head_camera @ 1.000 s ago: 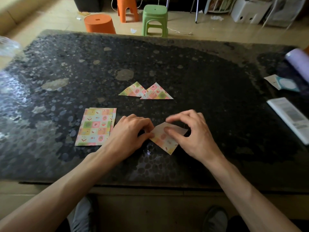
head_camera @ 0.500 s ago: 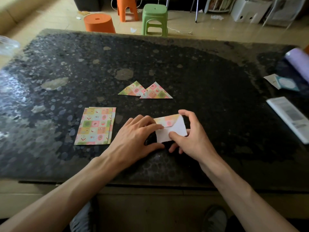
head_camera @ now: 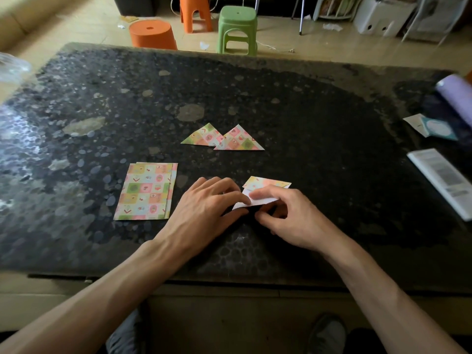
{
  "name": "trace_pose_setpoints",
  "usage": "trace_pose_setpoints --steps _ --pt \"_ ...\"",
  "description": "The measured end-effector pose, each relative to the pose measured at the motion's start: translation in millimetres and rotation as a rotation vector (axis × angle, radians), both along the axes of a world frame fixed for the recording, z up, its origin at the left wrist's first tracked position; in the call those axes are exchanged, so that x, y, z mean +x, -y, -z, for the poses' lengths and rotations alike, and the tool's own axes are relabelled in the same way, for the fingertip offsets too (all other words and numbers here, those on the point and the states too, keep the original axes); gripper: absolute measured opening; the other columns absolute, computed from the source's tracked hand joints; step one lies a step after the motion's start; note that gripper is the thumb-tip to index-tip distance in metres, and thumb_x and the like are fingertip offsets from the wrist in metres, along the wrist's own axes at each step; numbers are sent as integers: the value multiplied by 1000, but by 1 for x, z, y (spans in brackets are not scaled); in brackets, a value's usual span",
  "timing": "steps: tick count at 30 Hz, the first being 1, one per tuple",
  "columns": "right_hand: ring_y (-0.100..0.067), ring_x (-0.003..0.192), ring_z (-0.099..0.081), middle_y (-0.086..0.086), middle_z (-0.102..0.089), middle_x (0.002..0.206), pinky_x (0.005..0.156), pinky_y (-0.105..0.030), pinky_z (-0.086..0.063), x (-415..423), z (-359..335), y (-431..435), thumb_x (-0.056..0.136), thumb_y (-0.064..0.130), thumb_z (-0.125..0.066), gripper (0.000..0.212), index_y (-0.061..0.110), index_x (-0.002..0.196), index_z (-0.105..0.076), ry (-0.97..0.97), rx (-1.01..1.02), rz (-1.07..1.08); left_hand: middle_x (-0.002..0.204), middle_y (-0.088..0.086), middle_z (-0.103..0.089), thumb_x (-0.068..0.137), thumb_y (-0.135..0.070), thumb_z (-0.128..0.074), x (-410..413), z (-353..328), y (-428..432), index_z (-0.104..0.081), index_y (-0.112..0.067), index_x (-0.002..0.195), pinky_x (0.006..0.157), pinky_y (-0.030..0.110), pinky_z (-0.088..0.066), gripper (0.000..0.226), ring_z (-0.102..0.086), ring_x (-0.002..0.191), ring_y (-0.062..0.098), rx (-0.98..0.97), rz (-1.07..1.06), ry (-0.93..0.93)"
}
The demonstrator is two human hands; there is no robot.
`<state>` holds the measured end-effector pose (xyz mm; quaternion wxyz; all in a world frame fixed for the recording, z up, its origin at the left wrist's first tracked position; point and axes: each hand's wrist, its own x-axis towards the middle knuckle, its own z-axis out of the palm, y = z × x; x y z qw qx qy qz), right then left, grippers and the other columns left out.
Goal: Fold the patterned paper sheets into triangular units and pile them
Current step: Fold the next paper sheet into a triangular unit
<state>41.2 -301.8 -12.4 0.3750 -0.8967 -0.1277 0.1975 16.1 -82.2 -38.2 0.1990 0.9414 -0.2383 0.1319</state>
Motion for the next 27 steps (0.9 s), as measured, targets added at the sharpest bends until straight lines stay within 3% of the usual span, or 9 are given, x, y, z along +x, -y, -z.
trace_pose_setpoints --steps 2,6,8,11,15,20,24,27 --pt "3 119 -59 27 -62 124 102 -25 -50 -1 0 0 92 29 -74 40 45 128 -65 34 -13 -28 106 -13 -67 97 -37 -67 1 -1 -1 -75 -31 102 77 25 -35 11 -61 93 11 5 -2 20" --pt "-2 65 -61 8 -64 74 62 -15 -47 2 -6 11 86 21 -78 42 45 117 -63 141 4 51 109 -13 -67 95 -33 -70 7 -1 -10 -75 -31 99 80 27 -38 7 -62 99 13 46 7 9" --pt "-5 61 -57 5 -60 69 57 -17 -44 4 -6 16 85 21 -77 39 44 115 -66 225 -36 73 112 -13 -68 96 -35 -68 11 -3 -15 -75 -30 99 82 30 -43 10 -63 104 13 38 46 -11" --pt "-3 75 -55 11 -56 82 64 -22 -44 3 -4 18 87 31 -78 21 42 104 -74 312 -173 24 118 -14 -70 95 -34 -68 14 -8 -21 -77 -29 99 85 38 -50 11 -63 112 11 34 116 -65" --pt "-1 95 -55 18 -57 99 79 -23 -48 0 0 17 89 37 -79 11 40 99 -77 304 -189 -51 121 -17 -69 91 -36 -73 19 -12 -28 -76 -32 100 93 43 -51 10 -61 118 7 44 135 -146" --pt "-1 90 -58 20 -60 97 80 -30 -55 -4 5 9 90 37 -77 12 37 102 -78 317 -140 -127 129 -22 -61 89 -59 -69 11 -19 -19 -67 -44 121 101 33 -44 36 -56 122 -1 15 177 -238" --pt "0 90 -59 21 -61 98 79 -28 -55 -6 6 8 91 38 -77 14 37 105 -79 298 -118 -154 113 -22 -69 97 -60 -51 7 -15 -9 -76 -40 109 92 37 -49 34 -62 108 0 -14 127 -237" --pt "0 90 -61 20 -64 95 80 -29 -56 -2 4 16 88 41 -78 11 38 99 -79 266 -117 -105 109 -19 -70 99 -56 -50 6 -11 -8 -78 -35 106 89 32 -47 35 -62 104 2 -40 66 -223"
